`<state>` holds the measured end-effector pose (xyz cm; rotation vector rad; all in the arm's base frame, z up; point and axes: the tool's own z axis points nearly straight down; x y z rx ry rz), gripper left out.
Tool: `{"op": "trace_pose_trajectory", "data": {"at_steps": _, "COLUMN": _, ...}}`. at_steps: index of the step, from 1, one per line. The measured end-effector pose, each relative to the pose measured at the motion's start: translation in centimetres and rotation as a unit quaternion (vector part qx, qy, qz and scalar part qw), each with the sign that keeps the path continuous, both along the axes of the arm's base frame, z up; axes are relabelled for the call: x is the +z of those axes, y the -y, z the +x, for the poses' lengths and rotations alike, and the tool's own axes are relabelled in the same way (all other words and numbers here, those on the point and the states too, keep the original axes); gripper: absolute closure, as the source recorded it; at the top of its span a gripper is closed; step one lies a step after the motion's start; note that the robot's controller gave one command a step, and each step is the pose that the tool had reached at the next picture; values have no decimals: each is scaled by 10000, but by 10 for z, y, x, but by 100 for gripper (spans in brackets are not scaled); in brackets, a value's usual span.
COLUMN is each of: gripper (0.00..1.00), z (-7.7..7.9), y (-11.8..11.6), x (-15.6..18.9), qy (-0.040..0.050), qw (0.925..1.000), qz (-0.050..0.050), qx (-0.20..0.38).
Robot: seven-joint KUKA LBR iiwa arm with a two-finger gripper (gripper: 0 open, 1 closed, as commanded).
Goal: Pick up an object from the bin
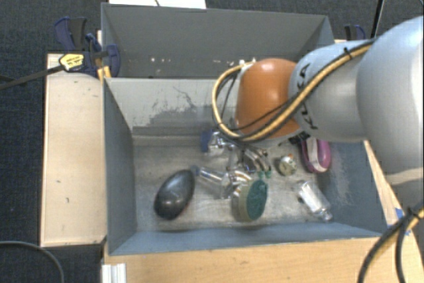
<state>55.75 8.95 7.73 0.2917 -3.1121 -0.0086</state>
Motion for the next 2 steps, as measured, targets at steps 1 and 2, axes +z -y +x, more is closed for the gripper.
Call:
{"op": "trace_pose_trajectory", "data": {"at_steps": 1, "gripper": 0, "z": -11, "y": -12, "x": 0, "qy": 49, "qw": 9927, "qz": -12, "qx": -1203}}
{"op": "trace_pose_trajectory", "data": {"at_steps": 2, "gripper": 100, "z": -6, "y": -10, "x": -2, "qy": 176, "qw": 9924, "qz": 4, "qx": -1215}}
